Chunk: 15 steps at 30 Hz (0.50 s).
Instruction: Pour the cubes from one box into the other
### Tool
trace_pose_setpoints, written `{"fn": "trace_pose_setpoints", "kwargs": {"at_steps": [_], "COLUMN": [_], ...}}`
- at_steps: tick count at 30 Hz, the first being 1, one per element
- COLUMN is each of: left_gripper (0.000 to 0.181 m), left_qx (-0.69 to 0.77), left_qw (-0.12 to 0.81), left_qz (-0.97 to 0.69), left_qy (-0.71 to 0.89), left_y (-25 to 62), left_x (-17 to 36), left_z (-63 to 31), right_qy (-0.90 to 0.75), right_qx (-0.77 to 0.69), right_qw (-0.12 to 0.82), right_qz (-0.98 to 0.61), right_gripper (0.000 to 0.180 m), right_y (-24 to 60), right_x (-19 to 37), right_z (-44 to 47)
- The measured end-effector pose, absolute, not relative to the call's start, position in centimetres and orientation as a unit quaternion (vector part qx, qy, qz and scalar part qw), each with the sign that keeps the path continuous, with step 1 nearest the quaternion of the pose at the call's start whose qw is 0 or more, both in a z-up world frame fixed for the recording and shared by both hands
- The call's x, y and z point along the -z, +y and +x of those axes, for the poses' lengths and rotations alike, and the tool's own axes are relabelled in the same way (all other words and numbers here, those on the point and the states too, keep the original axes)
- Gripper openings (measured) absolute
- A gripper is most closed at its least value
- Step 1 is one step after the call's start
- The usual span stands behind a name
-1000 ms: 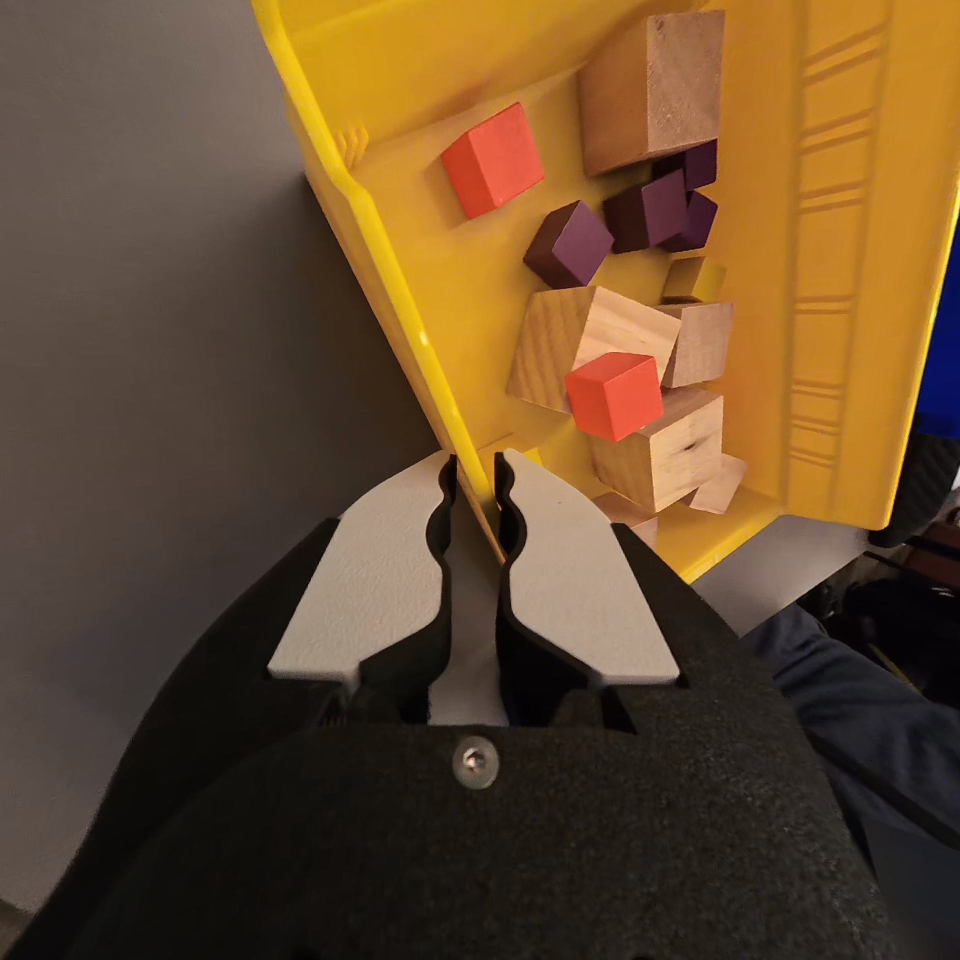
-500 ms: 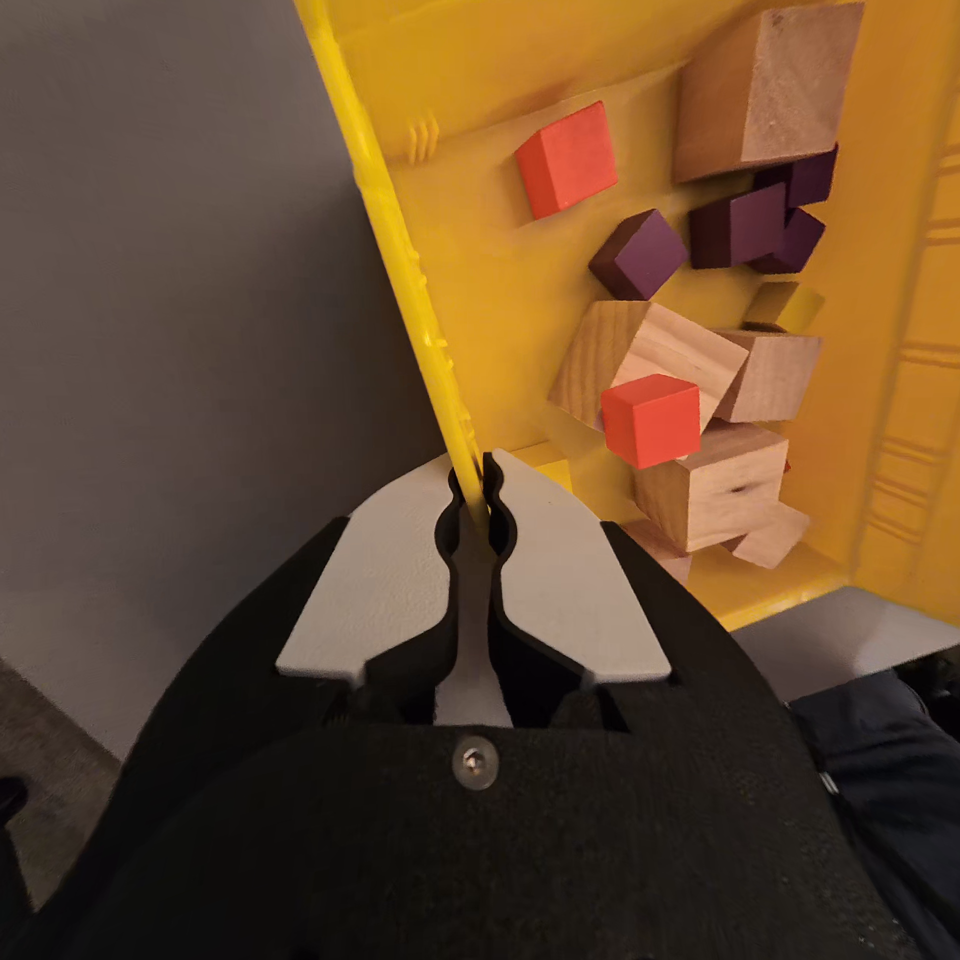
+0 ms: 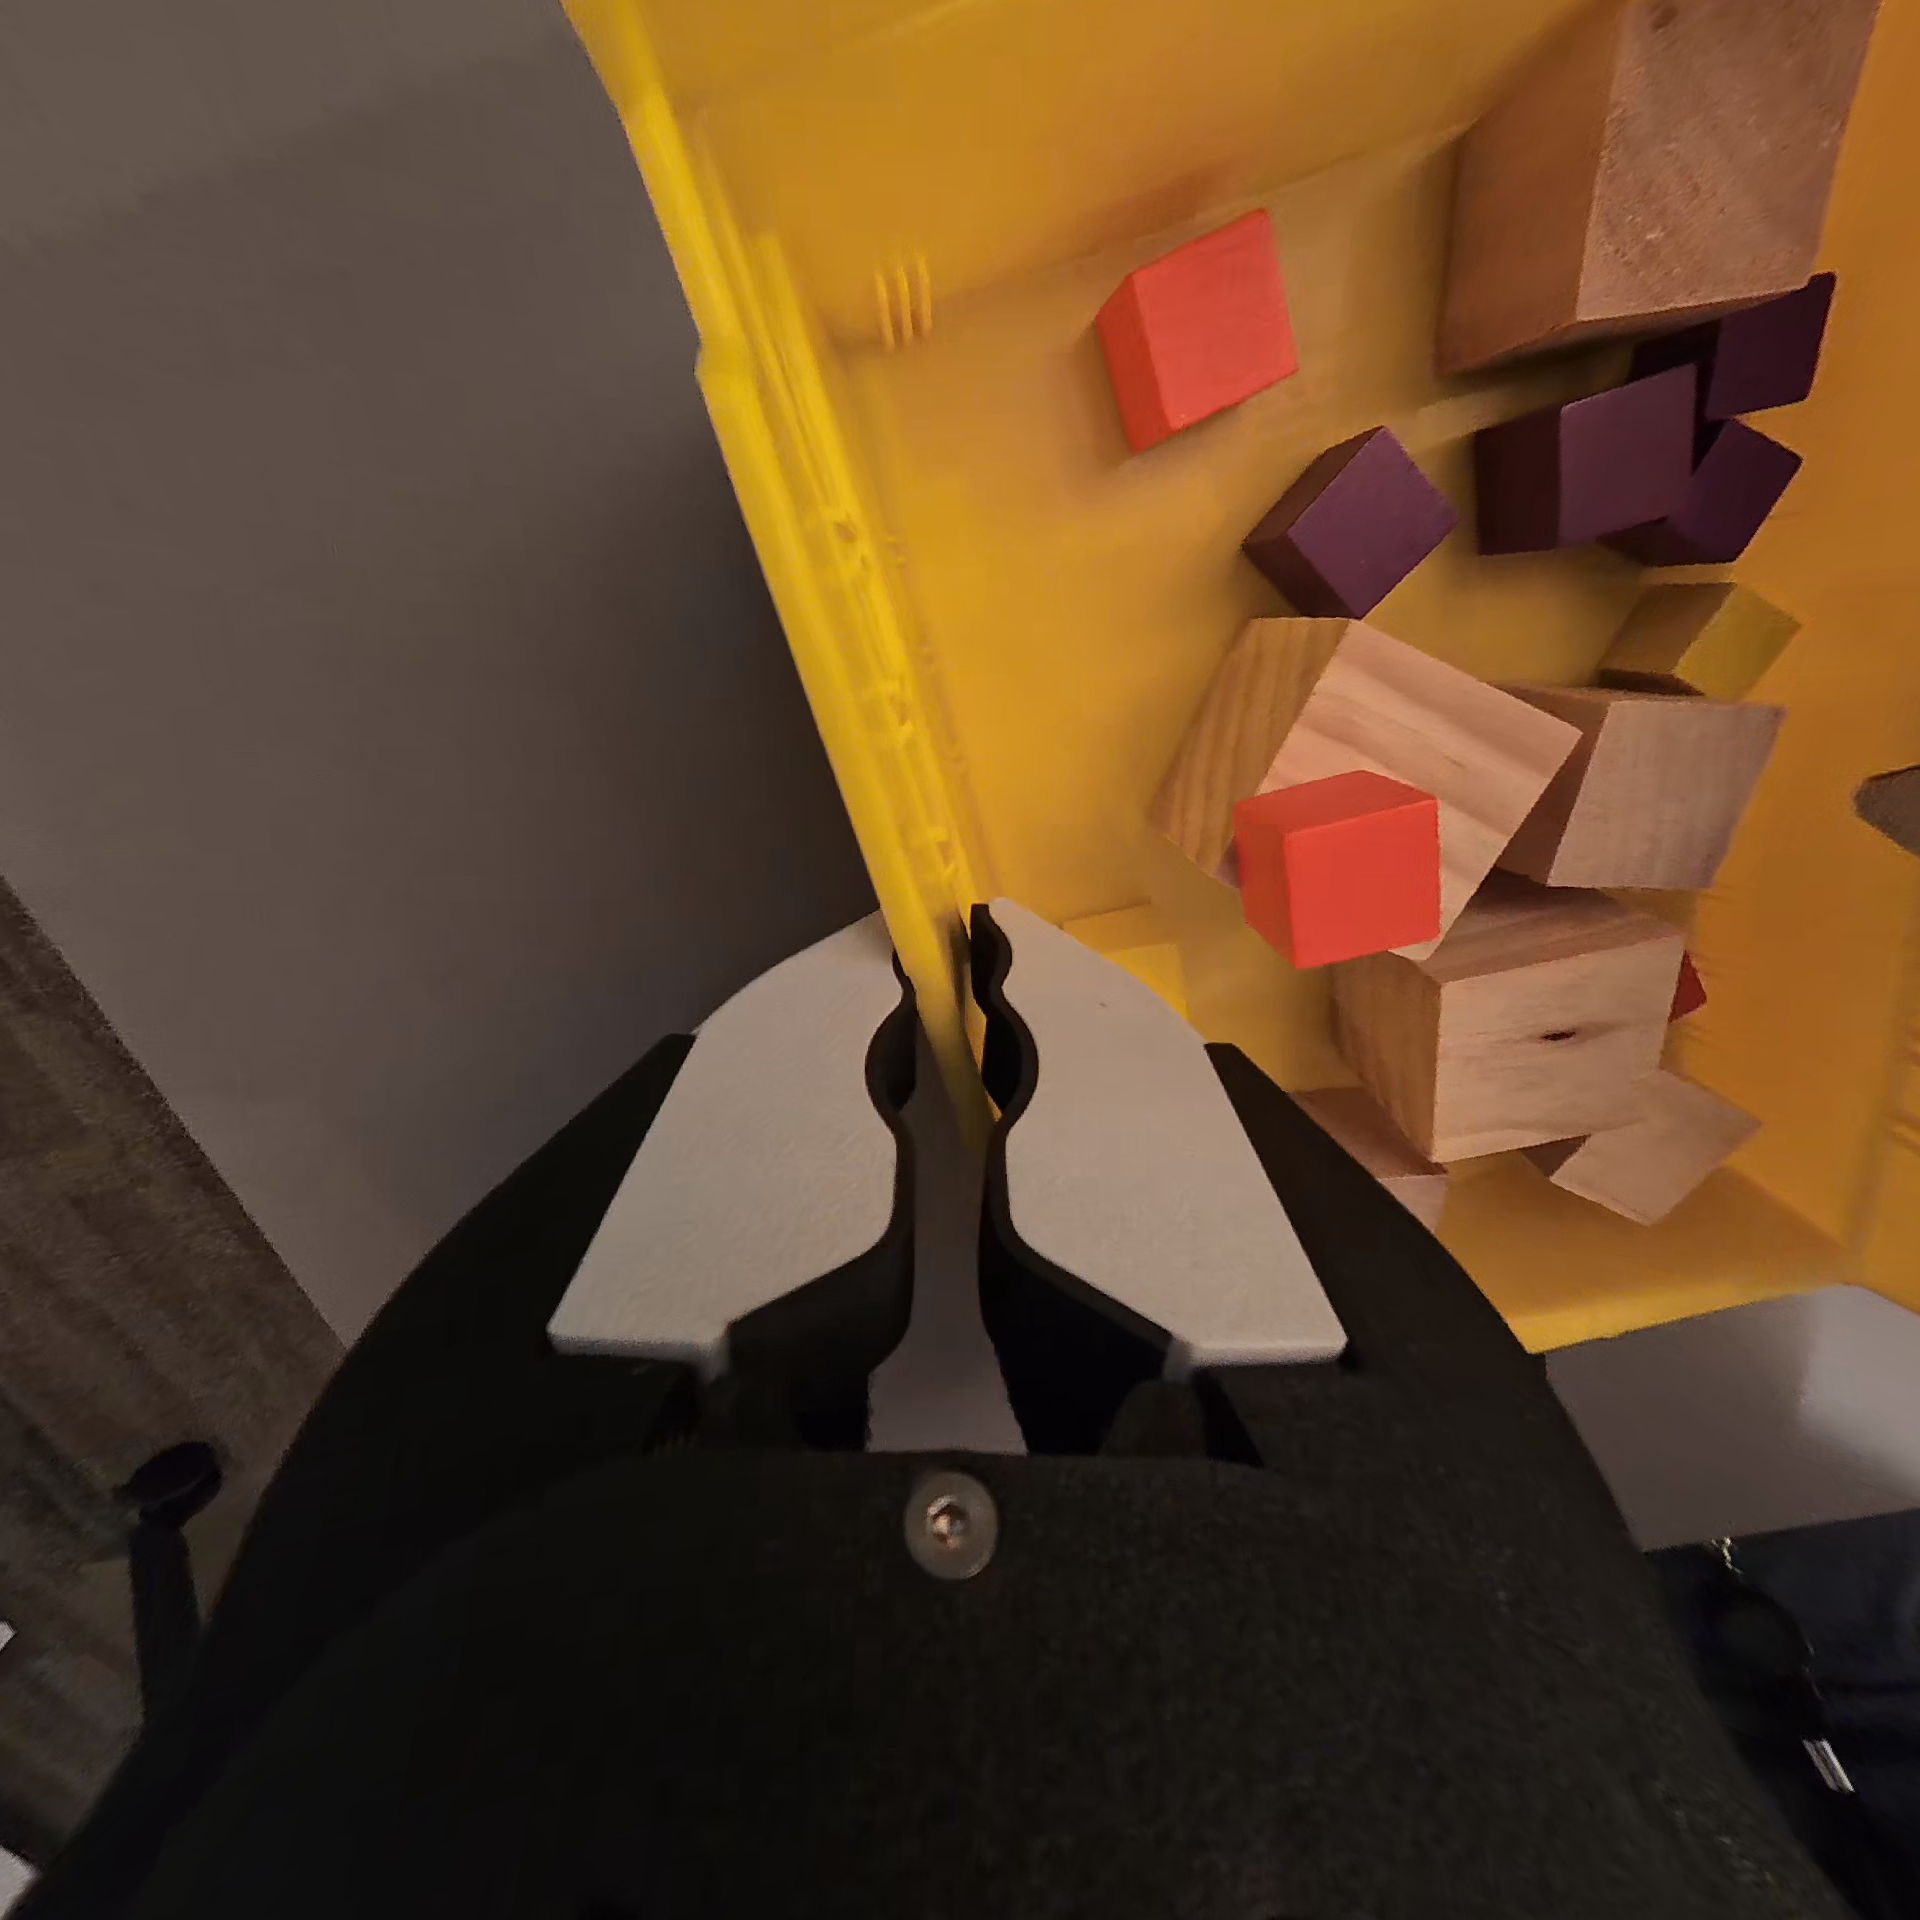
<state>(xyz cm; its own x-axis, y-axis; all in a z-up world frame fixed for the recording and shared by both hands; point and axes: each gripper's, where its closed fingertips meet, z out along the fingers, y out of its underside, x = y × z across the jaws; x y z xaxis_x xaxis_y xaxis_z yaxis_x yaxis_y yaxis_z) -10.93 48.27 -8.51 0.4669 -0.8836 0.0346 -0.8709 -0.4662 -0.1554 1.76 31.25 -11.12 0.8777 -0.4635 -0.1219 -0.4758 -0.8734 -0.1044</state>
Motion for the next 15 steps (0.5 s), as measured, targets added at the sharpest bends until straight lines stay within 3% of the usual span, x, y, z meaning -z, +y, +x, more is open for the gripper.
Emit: {"fn": "trace_pose_setpoints", "kwargs": {"at_steps": [4,6,15], "left_gripper": [0.007,0.009,0.008], "left_qx": [0.075,0.051,0.025], "left_qw": [0.043,-0.044,-0.048], "left_qz": [-0.862,-0.864,-0.871], "left_qy": [0.499,0.498,0.489], "left_y": [47.8,46.0,45.0], "left_x": [9.4,11.7,10.6], "left_z": [-11.2,-12.9,-12.7], "right_qy": [0.232,0.234,0.236], "right_qx": [-0.060,-0.054,-0.093], "right_qw": [0.055,0.050,0.054], "right_qz": [-0.969,-0.969,-0.966], "right_gripper": [0.013,0.011,0.006], "right_y": [32.2,32.3,31.9], "right_x": [11.8,11.9,11.9], "right_z": [0.4,0.5,0.9]}}
